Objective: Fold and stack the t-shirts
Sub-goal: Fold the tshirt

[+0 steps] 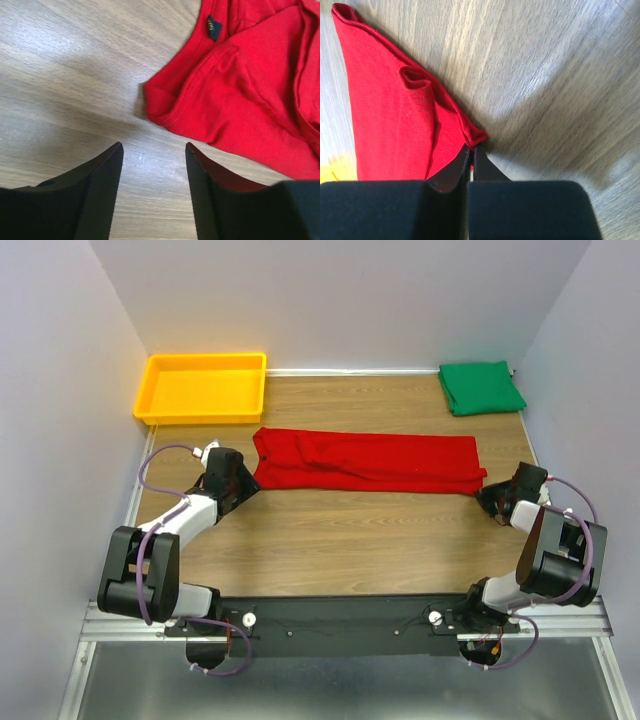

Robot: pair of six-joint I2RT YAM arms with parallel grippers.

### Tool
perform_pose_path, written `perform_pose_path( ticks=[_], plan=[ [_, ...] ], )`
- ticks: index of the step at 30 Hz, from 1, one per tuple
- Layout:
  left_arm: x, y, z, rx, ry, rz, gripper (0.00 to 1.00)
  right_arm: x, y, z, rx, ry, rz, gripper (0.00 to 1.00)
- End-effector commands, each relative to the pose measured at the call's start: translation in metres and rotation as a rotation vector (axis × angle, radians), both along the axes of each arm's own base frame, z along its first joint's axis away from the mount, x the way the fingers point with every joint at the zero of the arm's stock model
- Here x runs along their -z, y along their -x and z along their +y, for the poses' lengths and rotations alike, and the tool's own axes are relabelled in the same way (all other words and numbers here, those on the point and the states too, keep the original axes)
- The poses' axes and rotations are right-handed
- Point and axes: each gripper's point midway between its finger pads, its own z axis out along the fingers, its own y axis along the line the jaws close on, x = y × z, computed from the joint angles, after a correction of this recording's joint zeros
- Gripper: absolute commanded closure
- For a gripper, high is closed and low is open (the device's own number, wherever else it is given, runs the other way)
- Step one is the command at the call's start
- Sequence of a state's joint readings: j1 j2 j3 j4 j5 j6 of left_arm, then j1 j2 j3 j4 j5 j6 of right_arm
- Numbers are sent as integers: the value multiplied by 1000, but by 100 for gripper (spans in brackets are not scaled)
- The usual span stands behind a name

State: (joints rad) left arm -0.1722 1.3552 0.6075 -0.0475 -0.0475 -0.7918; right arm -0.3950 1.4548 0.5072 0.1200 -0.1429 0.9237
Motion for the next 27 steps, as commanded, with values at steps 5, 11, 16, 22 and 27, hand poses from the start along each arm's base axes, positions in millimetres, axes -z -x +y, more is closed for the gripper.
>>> perform_pose_path(
  ticks=[5,11,16,22,27],
  plan=[
    [5,-4,-2,-6,17,16,45,26,23,-2,17,4,113,95],
    [10,-14,-9,-11,50,25,46,29,23,-1,6,5,123,98],
    [9,-30,-13,-21,73,6,47,32,24,-1,-7,4,132,98],
    [14,-37,-10,-38,57,16,55,33,26,-3,-7,15,139,99],
    [20,-37,-4,-53,18,34,80,32,27,-8,0,34,150,99]
  ],
)
